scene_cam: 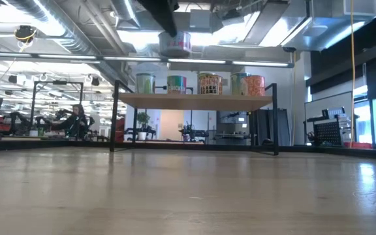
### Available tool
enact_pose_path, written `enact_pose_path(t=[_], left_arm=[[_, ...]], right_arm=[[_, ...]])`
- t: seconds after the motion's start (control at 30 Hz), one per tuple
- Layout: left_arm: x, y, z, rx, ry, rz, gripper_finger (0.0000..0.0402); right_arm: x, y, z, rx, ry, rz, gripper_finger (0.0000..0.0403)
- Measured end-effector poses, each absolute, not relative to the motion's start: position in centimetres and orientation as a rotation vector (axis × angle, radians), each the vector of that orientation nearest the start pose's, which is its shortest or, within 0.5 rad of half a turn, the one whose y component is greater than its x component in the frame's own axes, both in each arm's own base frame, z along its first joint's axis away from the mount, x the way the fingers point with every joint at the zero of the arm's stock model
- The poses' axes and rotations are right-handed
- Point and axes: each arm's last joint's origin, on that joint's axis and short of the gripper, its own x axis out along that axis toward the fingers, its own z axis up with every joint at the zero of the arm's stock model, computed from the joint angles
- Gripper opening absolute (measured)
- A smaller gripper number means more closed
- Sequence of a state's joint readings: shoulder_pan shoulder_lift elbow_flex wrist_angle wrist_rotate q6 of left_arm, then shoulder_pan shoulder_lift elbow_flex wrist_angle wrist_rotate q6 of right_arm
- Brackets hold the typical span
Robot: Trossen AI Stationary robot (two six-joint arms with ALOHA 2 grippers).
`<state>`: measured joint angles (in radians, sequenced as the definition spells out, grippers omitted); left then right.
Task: Pick and place cans onto a shelf
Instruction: Put the canned salmon on the shelf
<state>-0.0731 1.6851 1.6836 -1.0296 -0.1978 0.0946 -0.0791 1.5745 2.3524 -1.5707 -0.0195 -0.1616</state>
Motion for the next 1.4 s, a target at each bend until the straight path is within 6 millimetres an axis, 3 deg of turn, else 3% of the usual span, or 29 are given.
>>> enact_pose_path(t=[0.23,0.37,0.5,1.03,1.4], left_arm=[[33.9,3.8,37.4,0.130,0.981,0.247,0.0001],[32.9,7.3,37.2,0.025,1.036,0.318,0.0000],[31.6,9.8,35.3,-0.075,1.156,0.377,0.0000],[30.1,14.1,30.9,-0.107,1.260,0.444,0.0000],[29.5,15.5,30.5,-0.111,1.245,0.463,0.0000]], right_arm=[[22.1,-1.7,51.3,-0.114,0.794,0.008,0.0067],[22.1,-1.7,51.3,-0.114,0.794,0.007,0.0067],[22.1,-1.7,51.3,-0.114,0.794,0.007,0.0067],[22.1,-1.7,51.3,-0.117,0.795,0.009,0.0067],[22.1,-1.7,51.3,-0.116,0.795,0.005,0.0067]])
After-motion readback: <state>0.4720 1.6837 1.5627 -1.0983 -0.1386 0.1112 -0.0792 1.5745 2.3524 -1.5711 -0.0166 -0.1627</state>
